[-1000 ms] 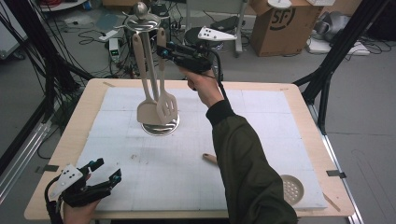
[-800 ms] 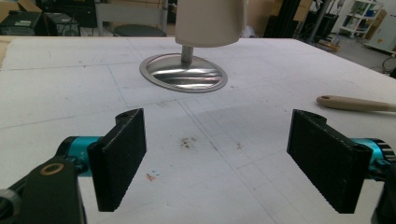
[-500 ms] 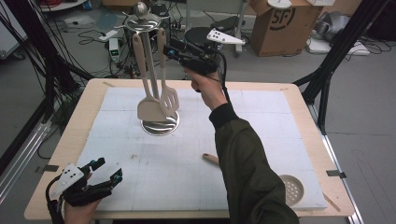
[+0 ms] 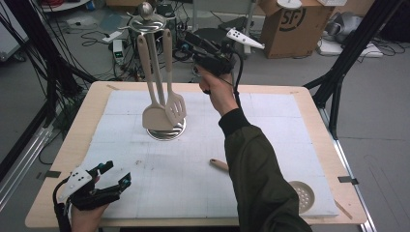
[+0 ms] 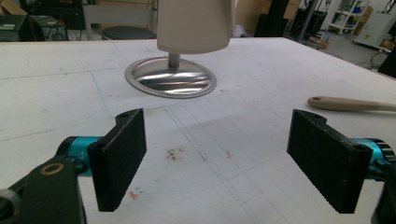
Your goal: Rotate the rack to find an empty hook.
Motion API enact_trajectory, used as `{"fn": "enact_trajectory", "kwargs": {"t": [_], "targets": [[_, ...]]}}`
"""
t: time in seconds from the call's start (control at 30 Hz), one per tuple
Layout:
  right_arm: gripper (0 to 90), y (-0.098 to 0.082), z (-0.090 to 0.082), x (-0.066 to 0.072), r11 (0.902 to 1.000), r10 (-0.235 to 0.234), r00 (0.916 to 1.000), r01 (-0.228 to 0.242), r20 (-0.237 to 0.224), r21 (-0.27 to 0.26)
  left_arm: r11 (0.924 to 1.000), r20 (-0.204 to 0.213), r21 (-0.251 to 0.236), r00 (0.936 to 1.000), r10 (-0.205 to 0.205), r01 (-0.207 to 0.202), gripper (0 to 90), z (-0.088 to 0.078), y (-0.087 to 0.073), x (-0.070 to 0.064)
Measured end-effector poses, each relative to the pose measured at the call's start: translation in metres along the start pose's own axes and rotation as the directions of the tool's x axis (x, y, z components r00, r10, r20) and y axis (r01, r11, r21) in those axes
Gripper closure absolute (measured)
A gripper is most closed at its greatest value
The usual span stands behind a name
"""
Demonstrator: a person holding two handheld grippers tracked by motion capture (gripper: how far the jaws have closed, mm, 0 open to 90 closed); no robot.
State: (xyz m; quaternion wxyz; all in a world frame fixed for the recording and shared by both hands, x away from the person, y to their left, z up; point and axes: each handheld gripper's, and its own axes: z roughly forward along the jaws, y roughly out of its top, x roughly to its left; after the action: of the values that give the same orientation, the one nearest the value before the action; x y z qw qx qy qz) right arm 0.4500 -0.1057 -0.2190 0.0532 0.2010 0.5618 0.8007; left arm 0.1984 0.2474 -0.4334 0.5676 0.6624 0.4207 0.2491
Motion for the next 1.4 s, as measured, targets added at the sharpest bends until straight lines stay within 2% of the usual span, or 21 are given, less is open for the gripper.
{"fn": "enact_trajectory", "kwargs": {"t": [0.07, 0.1, 0.13, 0.17, 0.27, 0.53, 0.63, 0.77, 0.87, 1.0, 1.17, 1.4], "targets": [[40.8, 0.003, -0.001, -0.001, 0.9994, 0.024, 0.9997, -0.024, 0.002, -0.024, 1.0000, 0.000, 0.001, 1.0000, 0.003, -0.003, 20.2, 0.000, 0.000, -0.001], [48.7, 0.004, -0.002, -0.001, 0.9994, 0.017, 0.9998, -0.017, 0.006, -0.031, 1.0000, -0.001, 0.001, 1.0000, 0.003, -0.003, 20.2, -0.001, 0.000, -0.001], [53.0, 0.005, -0.002, 0.000, 0.9996, 0.005, 0.9998, -0.004, 0.019, -0.029, 1.0000, 0.000, -0.003, 1.0000, 0.001, -0.001, 20.2, -0.001, 0.000, -0.001], [56.0, 0.005, -0.003, 0.000, 0.9998, -0.002, 0.9997, 0.003, 0.023, -0.019, 1.0000, -0.001, 0.001, 1.0000, 0.001, -0.001, 20.2, -0.001, 0.000, -0.001], [64.6, 0.007, -0.003, 0.002, 0.9992, -0.023, 0.9991, 0.024, 0.035, -0.033, 1.0000, 0.000, -0.003, 1.0000, 0.004, -0.004, 20.2, -0.002, 0.000, 0.000], [76.7, 0.008, 0.001, 0.005, 0.9981, -0.042, 0.9989, 0.043, 0.020, -0.044, 1.0000, 0.002, 0.002, 1.0000, 0.000, 0.000, 20.2, -0.002, -0.001, 0.000], [79.7, 0.008, 0.003, 0.005, 0.9979, -0.043, 0.9988, 0.044, 0.023, -0.046, 1.0000, 0.005, 0.005, 1.0000, 0.003, -0.003, 20.2, -0.001, -0.001, -0.001], [88.2, 0.009, 0.006, 0.006, 0.9971, -0.056, 0.9979, 0.057, 0.032, -0.050, 1.0000, 0.007, 0.006, 1.0000, 0.003, -0.003, 20.2, 0.000, -0.001, -0.001], [89.2, 0.009, 0.011, 0.005, 0.9977, -0.056, 0.9978, 0.057, 0.035, -0.036, 1.0000, 0.003, 0.007, 1.0000, 0.003, -0.003, 20.2, 0.000, -0.001, 0.000], [89.3, 0.008, 0.016, 0.004, 0.9975, -0.052, 0.9976, 0.054, 0.045, -0.045, 1.0000, 0.002, 0.005, 1.0000, 0.000, 0.000, 20.2, 0.000, -0.001, 0.001], [89.3, 0.005, 0.022, 0.008, 0.9981, -0.051, 0.9984, 0.051, 0.024, -0.034, 1.0000, -0.001, 0.002, 1.0000, 0.001, -0.001, 20.2, -0.002, -0.001, 0.002], [89.3, 0.005, 0.023, 0.012, 0.9978, -0.056, 0.9982, 0.056, 0.021, -0.036, 1.0000, -0.004, 0.000, 1.0000, 0.000, 0.000, 20.2, -0.003, -0.001, 0.001]]}}
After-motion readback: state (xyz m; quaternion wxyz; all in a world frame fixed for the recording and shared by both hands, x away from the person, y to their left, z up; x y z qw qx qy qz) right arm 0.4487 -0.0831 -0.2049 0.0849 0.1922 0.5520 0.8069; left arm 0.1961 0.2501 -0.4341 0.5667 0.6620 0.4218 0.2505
